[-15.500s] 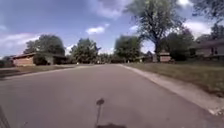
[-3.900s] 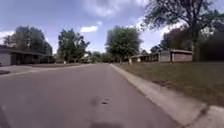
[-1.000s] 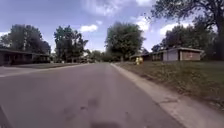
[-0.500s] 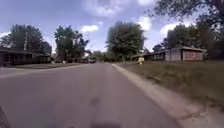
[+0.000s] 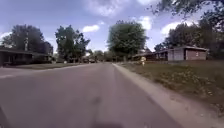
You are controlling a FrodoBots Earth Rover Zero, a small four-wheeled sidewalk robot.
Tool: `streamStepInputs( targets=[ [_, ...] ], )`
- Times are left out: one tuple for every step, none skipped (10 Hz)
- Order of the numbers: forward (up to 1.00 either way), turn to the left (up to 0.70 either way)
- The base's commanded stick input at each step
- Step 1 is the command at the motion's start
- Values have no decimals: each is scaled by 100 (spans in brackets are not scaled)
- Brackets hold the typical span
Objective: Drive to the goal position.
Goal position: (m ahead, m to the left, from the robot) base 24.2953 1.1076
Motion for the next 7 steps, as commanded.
streamStepInputs(
  targets=[
    [100, 0],
    [86, 0],
    [63, 0],
    [51, 0],
    [51, 0],
    [51, 0],
    [51, 0]
  ],
)
